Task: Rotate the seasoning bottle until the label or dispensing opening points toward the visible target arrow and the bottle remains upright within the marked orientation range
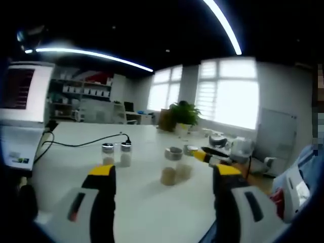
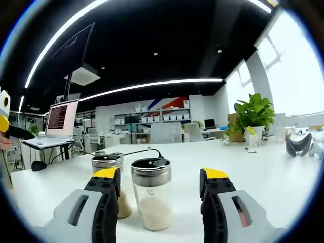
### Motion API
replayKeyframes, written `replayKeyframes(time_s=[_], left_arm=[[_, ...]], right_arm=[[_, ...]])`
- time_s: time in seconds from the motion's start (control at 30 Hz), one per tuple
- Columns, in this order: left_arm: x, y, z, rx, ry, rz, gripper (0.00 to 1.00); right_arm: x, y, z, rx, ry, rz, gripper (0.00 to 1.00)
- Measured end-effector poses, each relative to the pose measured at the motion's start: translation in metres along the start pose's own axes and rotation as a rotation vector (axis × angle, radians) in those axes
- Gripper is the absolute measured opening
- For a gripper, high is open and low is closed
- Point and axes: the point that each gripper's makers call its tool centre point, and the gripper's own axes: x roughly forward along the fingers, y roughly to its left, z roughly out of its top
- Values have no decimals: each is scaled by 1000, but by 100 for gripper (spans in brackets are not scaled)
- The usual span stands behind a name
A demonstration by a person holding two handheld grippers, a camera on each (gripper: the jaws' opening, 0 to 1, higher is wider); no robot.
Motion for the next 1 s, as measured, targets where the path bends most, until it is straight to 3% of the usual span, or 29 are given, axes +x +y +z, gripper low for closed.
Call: replayKeyframes(time_s=[0.33, 0.5, 0.63, 0.77, 1.0], left_arm=[[0, 3, 1, 4, -1, 9, 83], [1, 2, 1, 0, -4, -2, 83], [0, 2, 0, 6, 0, 3, 83], [0, 0, 3, -1, -12, -6, 83], [-1, 2, 2, 0, -8, 2, 83]], right_arm=[[11, 7, -4, -53, 47, -8, 58], [15, 10, -1, -69, 12, 0, 50], [18, 10, -8, -81, 47, 1, 48], [19, 14, -13, -75, 41, 26, 39], [19, 15, -12, -93, 36, 25, 38]])
